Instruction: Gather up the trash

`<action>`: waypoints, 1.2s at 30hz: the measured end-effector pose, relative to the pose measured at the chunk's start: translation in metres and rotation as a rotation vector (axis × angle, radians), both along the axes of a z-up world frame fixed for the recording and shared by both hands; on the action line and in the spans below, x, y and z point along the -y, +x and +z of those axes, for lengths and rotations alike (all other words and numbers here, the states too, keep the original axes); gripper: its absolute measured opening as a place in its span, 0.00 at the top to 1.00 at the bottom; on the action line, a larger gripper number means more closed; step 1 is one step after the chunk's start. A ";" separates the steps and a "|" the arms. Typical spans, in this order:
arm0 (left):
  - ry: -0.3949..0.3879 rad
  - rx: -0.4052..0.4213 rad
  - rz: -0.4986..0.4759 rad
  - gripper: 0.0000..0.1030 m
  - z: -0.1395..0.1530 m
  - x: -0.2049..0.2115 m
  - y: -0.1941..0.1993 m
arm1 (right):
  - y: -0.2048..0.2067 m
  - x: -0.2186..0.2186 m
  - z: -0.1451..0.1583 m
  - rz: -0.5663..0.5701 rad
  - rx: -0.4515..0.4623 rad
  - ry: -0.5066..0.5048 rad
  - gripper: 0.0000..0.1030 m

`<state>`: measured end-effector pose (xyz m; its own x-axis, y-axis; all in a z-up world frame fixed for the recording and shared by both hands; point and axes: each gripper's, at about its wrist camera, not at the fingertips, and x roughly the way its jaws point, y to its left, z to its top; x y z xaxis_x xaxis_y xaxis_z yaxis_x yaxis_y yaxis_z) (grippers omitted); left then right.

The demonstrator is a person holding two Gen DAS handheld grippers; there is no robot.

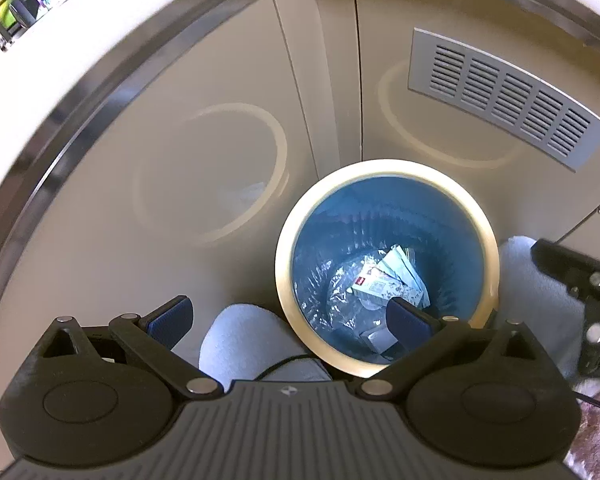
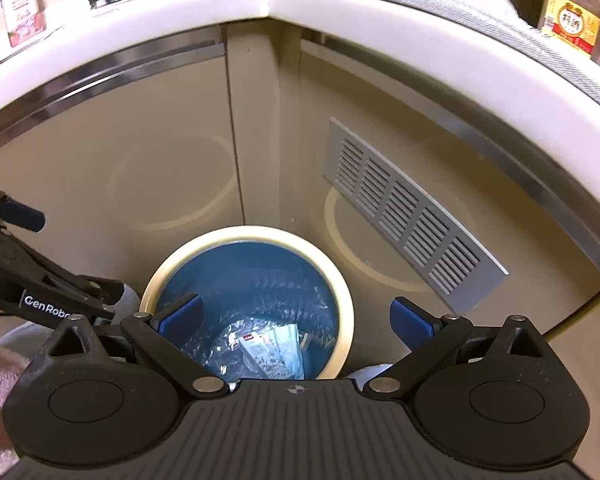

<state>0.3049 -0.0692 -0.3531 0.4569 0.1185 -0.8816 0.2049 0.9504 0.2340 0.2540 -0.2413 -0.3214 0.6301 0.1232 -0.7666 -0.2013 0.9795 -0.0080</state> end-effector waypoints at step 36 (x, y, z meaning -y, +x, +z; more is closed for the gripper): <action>-0.096 0.286 0.004 0.00 0.116 0.005 0.030 | 0.009 0.057 0.112 -0.073 0.292 0.119 0.00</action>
<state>0.3347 -0.0738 -0.2373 0.6879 0.0433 -0.7245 0.1402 0.9715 0.1912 0.2625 -0.2978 -0.2096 0.8318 0.1473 -0.5352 -0.1363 0.9888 0.0603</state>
